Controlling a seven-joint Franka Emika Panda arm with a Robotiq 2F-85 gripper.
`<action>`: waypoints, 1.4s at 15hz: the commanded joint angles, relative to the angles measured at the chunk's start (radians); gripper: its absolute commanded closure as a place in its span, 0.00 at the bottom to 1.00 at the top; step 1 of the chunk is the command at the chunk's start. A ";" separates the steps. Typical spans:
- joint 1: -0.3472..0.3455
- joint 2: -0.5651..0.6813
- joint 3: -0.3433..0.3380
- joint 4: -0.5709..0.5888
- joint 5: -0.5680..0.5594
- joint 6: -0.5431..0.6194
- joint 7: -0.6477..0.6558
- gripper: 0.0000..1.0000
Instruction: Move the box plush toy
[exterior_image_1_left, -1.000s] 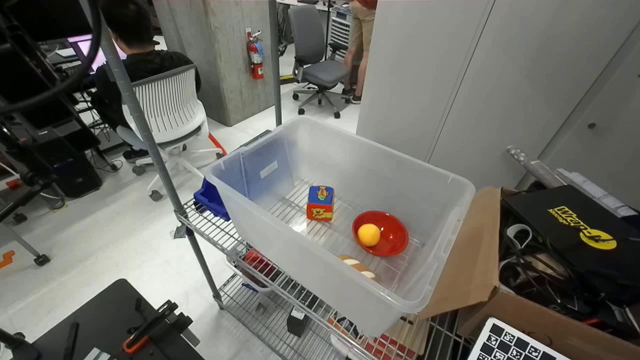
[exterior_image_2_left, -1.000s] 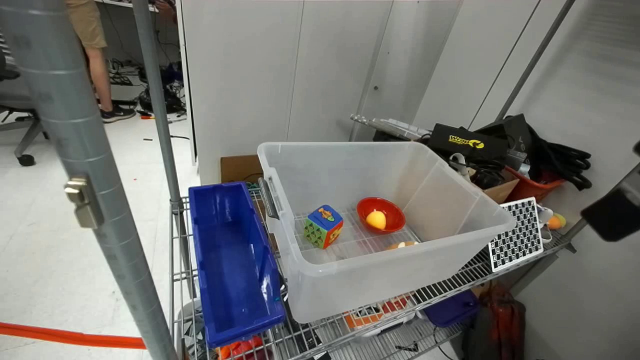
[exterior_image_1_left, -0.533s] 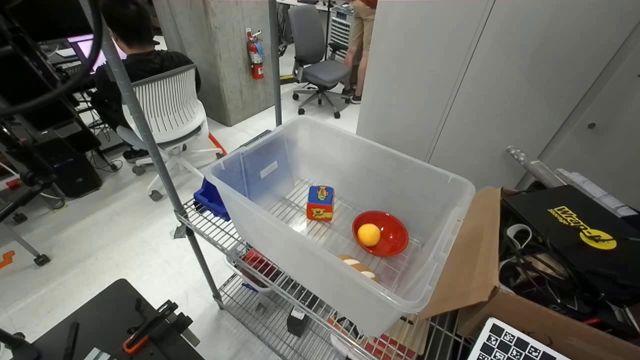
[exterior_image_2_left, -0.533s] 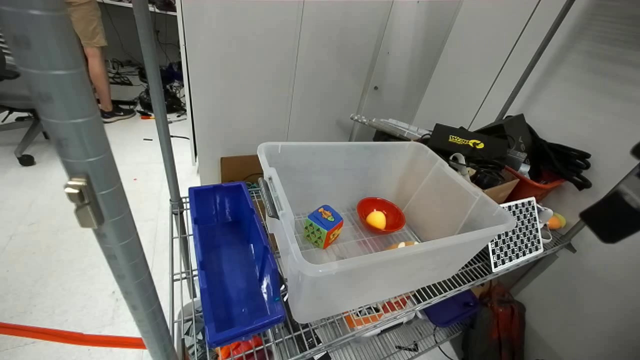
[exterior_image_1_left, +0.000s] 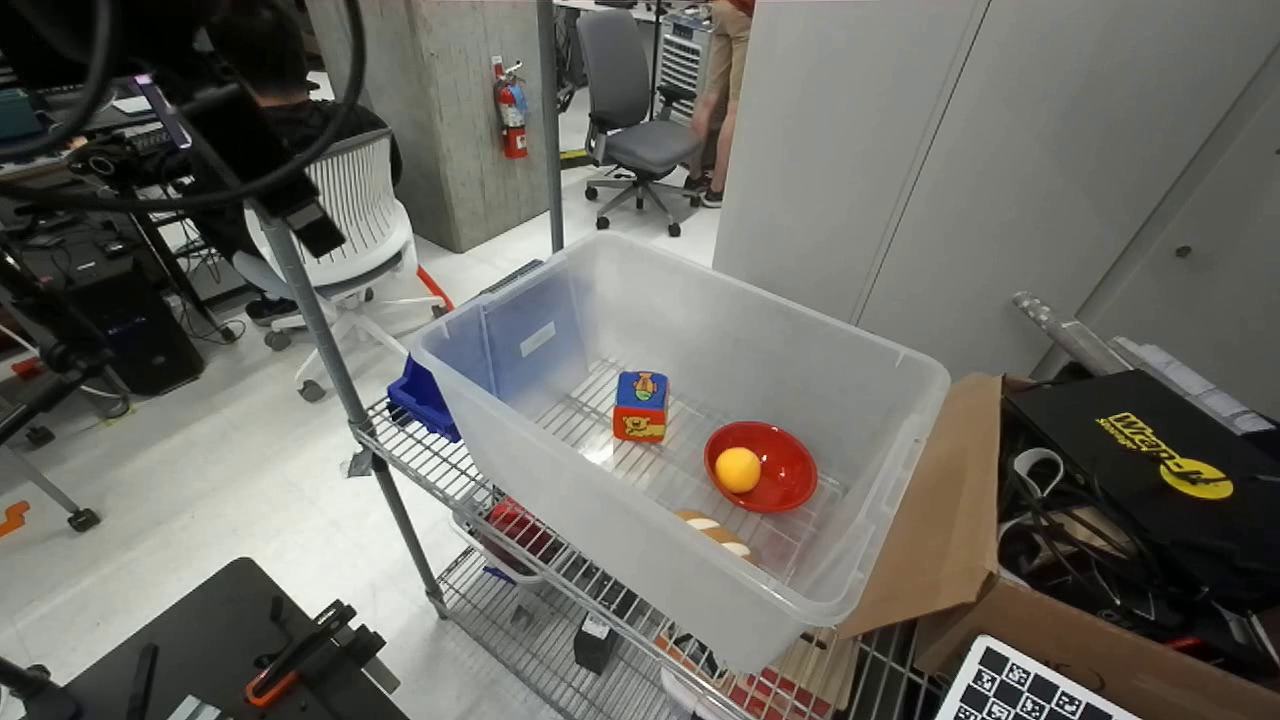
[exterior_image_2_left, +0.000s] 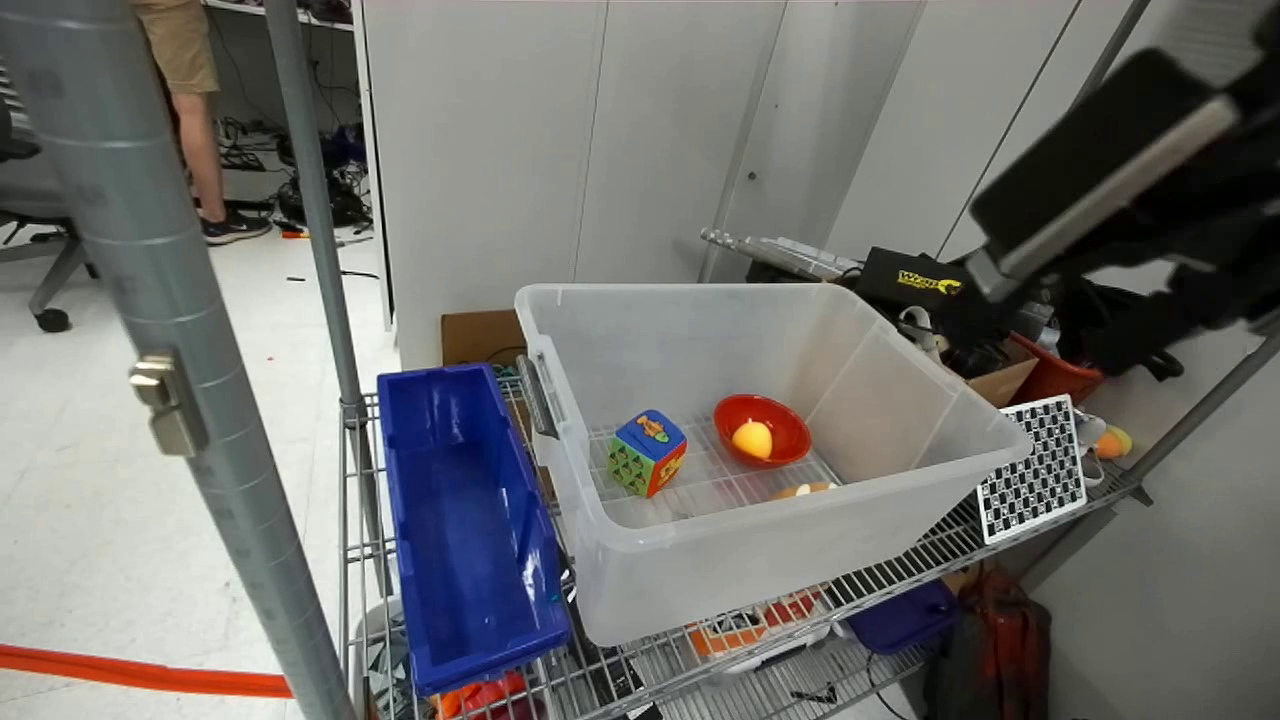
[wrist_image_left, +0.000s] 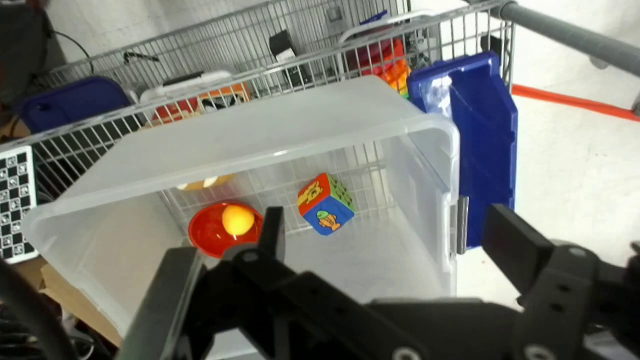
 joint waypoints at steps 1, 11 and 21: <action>-0.020 0.225 -0.009 0.157 -0.029 0.117 0.020 0.00; 0.025 0.791 -0.140 0.602 -0.108 0.336 0.124 0.00; 0.047 1.320 -0.239 1.045 0.081 0.358 0.115 0.00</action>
